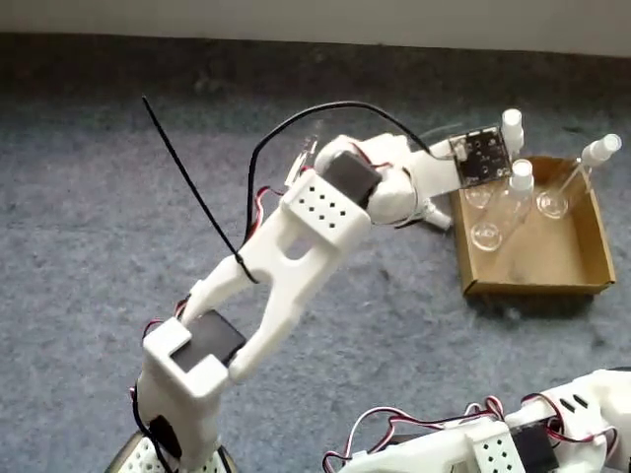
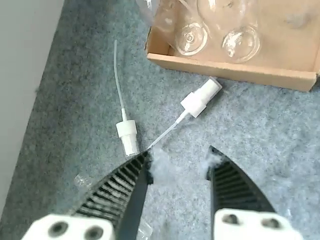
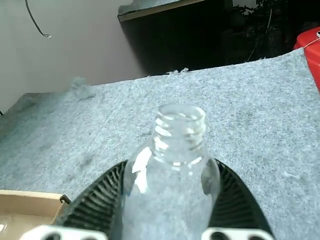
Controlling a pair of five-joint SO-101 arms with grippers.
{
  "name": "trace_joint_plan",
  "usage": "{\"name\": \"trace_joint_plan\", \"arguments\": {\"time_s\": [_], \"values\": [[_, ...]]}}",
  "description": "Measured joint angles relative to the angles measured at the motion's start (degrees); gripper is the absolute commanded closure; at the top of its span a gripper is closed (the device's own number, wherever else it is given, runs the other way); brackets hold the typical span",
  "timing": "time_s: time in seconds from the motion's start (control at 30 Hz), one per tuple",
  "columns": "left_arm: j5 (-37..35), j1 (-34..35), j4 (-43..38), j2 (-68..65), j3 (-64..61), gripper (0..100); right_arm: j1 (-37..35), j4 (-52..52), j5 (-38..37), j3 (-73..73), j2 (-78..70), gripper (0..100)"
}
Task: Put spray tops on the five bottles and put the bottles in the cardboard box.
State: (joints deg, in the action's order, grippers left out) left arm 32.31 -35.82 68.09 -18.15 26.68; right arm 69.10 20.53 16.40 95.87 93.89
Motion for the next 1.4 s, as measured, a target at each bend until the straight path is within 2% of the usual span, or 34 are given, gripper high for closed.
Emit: {"name": "trace_joint_plan", "arguments": {"time_s": [0.1,0.27,0.47,0.7,0.9,1.13,1.4], "values": [[-3.0,-0.6,9.7,-8.4,14.9,86,0.0,0.8,0.0,0.0,0.0,88.4],[-5.5,-0.3,20.6,-22.3,35.6,86,0.0,0.8,0.0,0.0,0.0,88.4],[-5.3,-0.7,24.7,-35.2,51.1,86,0.0,3.3,0.0,0.0,0.0,88.2],[10.7,-4.0,24.7,-47.6,61.3,86,6.0,3.8,0.0,0.0,0.0,88.2],[12.7,-3.8,22.6,-52.7,65.5,86,11.3,2.7,-0.8,0.0,0.0,88.2],[12.8,-4.2,19.9,-55.3,65.5,86,11.5,2.6,-11.5,0.0,0.0,88.2],[24.5,-4.1,19.2,-55.3,65.5,86,11.9,2.6,-12.4,0.0,0.0,88.2]]}}
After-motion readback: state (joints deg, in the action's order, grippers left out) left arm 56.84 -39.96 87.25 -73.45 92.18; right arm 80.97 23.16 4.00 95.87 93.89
